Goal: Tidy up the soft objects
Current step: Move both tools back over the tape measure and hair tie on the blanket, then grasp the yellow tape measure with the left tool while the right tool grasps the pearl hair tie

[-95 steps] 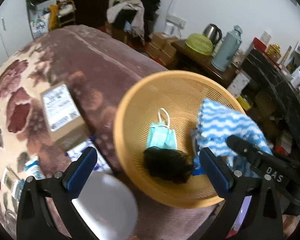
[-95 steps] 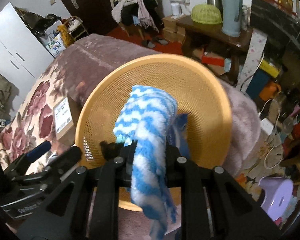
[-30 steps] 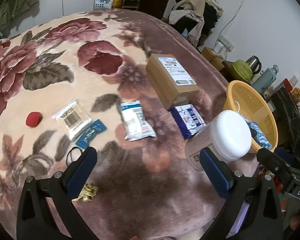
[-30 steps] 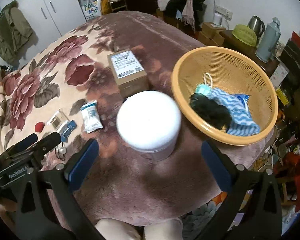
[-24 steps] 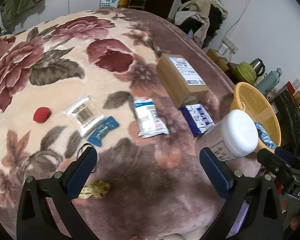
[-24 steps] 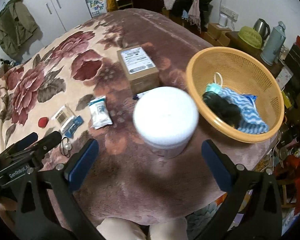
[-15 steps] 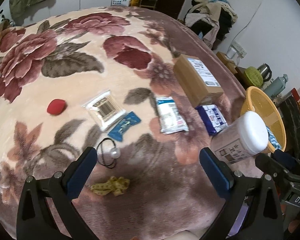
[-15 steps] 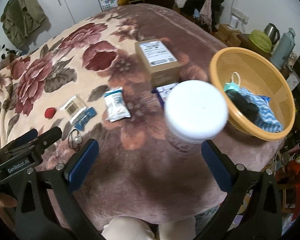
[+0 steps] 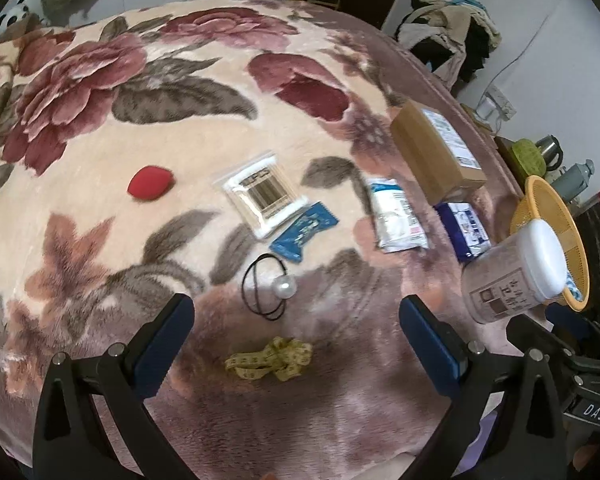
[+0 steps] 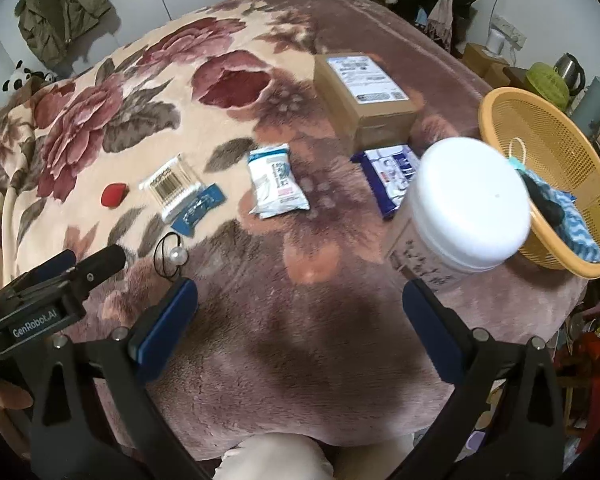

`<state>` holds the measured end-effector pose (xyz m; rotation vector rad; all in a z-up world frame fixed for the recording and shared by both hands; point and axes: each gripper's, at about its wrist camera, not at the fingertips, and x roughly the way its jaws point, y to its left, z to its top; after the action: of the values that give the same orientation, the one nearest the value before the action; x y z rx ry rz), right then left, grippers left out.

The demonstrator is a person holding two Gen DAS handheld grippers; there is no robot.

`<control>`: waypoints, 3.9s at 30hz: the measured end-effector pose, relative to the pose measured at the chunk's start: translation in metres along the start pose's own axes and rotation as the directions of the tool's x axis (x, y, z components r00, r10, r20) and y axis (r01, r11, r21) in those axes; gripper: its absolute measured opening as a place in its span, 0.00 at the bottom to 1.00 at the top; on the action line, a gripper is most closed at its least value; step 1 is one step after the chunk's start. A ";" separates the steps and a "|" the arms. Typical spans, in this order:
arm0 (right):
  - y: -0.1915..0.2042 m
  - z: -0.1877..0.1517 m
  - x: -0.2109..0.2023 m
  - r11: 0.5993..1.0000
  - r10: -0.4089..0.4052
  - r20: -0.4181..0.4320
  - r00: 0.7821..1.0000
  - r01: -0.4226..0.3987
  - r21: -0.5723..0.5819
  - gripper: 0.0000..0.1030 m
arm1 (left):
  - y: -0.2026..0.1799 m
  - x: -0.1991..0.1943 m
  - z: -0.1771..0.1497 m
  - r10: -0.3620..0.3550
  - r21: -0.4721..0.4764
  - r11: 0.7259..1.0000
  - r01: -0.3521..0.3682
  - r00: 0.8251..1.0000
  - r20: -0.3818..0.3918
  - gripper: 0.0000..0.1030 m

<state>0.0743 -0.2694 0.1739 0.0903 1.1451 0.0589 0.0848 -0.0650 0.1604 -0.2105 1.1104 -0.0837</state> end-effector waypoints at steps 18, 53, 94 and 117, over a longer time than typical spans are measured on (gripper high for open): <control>0.018 -0.020 0.039 1.000 0.026 -0.080 0.996 -0.027 -0.007 1.00 | 0.048 0.027 -0.026 0.030 -0.053 0.998 -0.034 0.997 -0.069 0.99; 0.033 -0.040 0.107 0.997 0.057 -0.213 0.975 -0.067 -0.038 1.00 | 0.066 0.072 -0.054 -0.043 0.018 0.999 0.046 0.991 -0.127 0.14; 0.072 -0.017 0.152 0.973 0.179 -0.251 0.951 -0.208 -0.094 0.25 | 0.070 0.107 -0.049 -0.039 0.127 0.990 0.065 0.979 -0.199 0.34; 0.057 -0.034 0.137 0.968 0.207 -0.256 0.944 -0.236 -0.090 0.24 | 0.079 0.093 -0.067 0.025 0.042 0.999 -0.018 0.985 -0.172 0.27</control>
<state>0.0998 -0.1985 0.0412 0.1077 1.3722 0.3469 0.0626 -0.0125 0.0334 -0.1575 1.2820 -0.1068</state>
